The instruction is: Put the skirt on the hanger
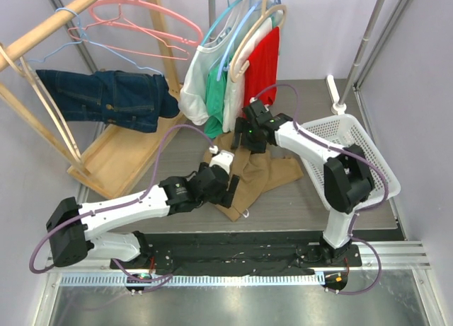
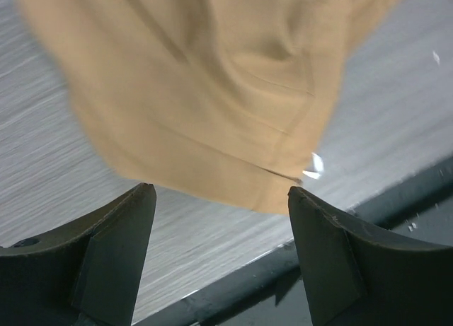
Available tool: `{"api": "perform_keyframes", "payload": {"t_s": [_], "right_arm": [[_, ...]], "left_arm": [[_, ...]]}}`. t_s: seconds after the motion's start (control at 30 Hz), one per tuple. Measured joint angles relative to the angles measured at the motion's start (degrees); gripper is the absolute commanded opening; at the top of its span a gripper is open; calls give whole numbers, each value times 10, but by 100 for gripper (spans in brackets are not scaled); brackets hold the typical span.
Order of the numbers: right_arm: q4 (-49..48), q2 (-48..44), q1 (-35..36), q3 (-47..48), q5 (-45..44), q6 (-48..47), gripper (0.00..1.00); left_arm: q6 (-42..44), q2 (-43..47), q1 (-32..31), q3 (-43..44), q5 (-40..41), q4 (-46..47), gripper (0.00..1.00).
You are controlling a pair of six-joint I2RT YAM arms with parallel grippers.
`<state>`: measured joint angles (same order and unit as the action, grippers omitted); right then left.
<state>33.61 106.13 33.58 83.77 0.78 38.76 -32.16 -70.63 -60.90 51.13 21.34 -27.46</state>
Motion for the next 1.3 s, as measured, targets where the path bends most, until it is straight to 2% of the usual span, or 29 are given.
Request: {"api": "perform_keyframes", "payload": {"t_s": [0.17,0.37,0.67,0.77,0.87,0.9,0.93,1.07,1.3], "right_arm": [[3,-89,-20,-57,-24,-7,77],[7,-203,-85,-137,-26,-11,77],[24,-226,-110,-202,-22,-11,76],[25,-236,-110,-210,-21,-11,75],[25,-245,-112,-211,-21,-11,74],[25,-247,-114,-211,-21,-11,74],[25,-249,-115,-212,-21,-11,74],[25,-251,-117,-212,-21,-11,73],[24,-251,-117,-217,-17,-23,73]], "left_arm": [[39,-33,-47,-5,-17,47,80],[80,-108,-74,-5,-21,96,80],[106,-229,-89,6,-19,127,76],[105,-254,-92,13,-18,131,57],[102,-259,-95,17,-8,135,23],[104,-260,-95,17,0,134,3],[102,-260,-95,17,9,132,0],[99,-258,-95,23,46,113,0],[73,-221,-78,83,99,14,0]]}}
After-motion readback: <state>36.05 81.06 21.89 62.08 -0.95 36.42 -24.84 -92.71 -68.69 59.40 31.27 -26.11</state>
